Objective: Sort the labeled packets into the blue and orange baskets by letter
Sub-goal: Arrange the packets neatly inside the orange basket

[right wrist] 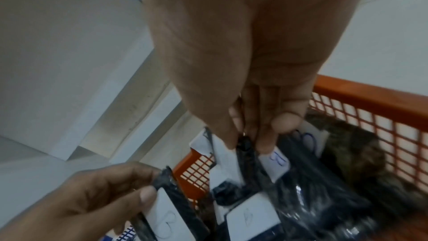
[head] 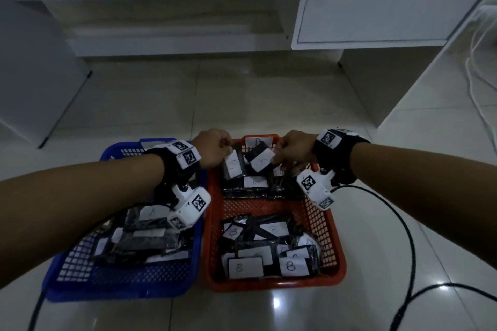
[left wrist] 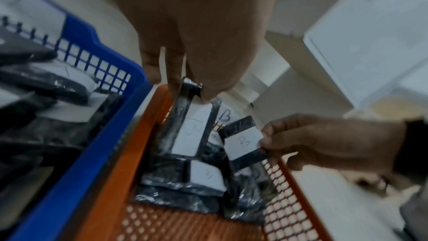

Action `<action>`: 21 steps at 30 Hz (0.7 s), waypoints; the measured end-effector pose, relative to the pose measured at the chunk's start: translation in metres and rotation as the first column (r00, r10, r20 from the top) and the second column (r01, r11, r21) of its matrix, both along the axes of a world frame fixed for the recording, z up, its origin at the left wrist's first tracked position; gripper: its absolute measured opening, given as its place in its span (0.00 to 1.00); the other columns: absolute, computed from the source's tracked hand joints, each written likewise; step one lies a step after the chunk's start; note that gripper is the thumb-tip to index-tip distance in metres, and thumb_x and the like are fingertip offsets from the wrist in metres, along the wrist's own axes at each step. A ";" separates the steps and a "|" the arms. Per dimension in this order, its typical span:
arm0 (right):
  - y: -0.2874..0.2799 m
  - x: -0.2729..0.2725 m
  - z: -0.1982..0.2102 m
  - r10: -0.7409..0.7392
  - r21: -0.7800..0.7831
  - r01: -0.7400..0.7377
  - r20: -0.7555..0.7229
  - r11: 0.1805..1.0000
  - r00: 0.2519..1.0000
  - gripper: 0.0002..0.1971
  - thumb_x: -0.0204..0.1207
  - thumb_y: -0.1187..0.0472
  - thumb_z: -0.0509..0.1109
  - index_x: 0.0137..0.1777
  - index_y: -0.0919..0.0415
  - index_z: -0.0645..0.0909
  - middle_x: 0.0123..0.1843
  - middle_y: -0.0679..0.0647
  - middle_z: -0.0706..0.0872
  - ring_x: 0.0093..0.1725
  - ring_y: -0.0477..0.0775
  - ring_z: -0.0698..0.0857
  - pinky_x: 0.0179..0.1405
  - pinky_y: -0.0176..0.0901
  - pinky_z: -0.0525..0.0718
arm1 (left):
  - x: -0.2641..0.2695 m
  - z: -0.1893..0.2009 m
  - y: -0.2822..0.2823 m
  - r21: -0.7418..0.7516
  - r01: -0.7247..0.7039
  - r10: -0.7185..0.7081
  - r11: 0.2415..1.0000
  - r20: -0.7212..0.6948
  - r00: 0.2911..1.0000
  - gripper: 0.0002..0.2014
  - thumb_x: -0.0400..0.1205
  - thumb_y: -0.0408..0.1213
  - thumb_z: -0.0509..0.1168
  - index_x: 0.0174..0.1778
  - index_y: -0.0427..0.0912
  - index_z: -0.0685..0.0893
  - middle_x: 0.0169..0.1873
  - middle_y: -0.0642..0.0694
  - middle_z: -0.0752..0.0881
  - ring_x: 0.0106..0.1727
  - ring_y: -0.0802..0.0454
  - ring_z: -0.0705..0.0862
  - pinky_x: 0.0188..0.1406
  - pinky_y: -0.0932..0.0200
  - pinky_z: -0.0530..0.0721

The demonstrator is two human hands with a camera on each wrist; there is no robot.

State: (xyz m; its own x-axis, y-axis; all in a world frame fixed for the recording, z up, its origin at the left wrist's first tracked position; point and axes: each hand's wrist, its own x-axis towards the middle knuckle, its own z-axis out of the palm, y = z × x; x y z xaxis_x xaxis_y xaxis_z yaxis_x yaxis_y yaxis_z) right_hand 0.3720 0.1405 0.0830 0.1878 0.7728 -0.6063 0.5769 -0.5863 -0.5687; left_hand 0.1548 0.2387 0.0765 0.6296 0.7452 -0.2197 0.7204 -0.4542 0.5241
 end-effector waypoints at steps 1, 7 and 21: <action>0.000 0.003 -0.003 -0.039 0.014 0.038 0.016 0.999 0.999 0.11 0.73 0.57 0.79 0.43 0.67 0.88 0.37 0.61 0.92 0.39 0.63 0.88 0.53 0.67 0.88 | 0.000 -0.001 0.002 0.040 0.078 -0.075 0.996 -0.065 0.995 0.11 0.85 0.39 0.65 0.61 0.42 0.87 0.59 0.42 0.87 0.59 0.44 0.85 0.53 0.60 0.78; -0.010 -0.001 -0.029 -0.068 -0.148 0.060 -0.049 0.987 0.997 0.10 0.76 0.61 0.76 0.48 0.70 0.89 0.41 0.60 0.93 0.46 0.63 0.91 0.49 0.51 0.90 | 0.005 -0.020 -0.005 0.185 0.262 -0.187 0.947 -0.347 0.919 0.13 0.86 0.49 0.61 0.64 0.55 0.83 0.62 0.51 0.86 0.64 0.45 0.81 0.68 0.44 0.66; -0.009 -0.023 -0.048 -0.059 -0.098 0.054 -0.054 0.994 0.997 0.05 0.76 0.71 0.75 0.40 0.65 0.84 0.28 0.53 0.90 0.27 0.45 0.89 0.32 0.37 0.88 | -0.006 -0.054 -0.007 0.307 0.614 -0.365 0.727 -0.584 0.725 0.37 0.63 0.73 0.70 0.63 0.56 0.78 0.59 0.55 0.78 0.61 0.50 0.76 0.62 0.45 0.64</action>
State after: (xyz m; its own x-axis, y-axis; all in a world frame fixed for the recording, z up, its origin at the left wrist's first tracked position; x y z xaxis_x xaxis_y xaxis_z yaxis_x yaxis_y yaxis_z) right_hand 0.3487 0.1314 0.0347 0.1924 0.6990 -0.6888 0.5095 -0.6710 -0.5386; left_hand 0.1484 0.2312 0.0227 0.8452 0.4396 -0.3041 0.4071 -0.8980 -0.1667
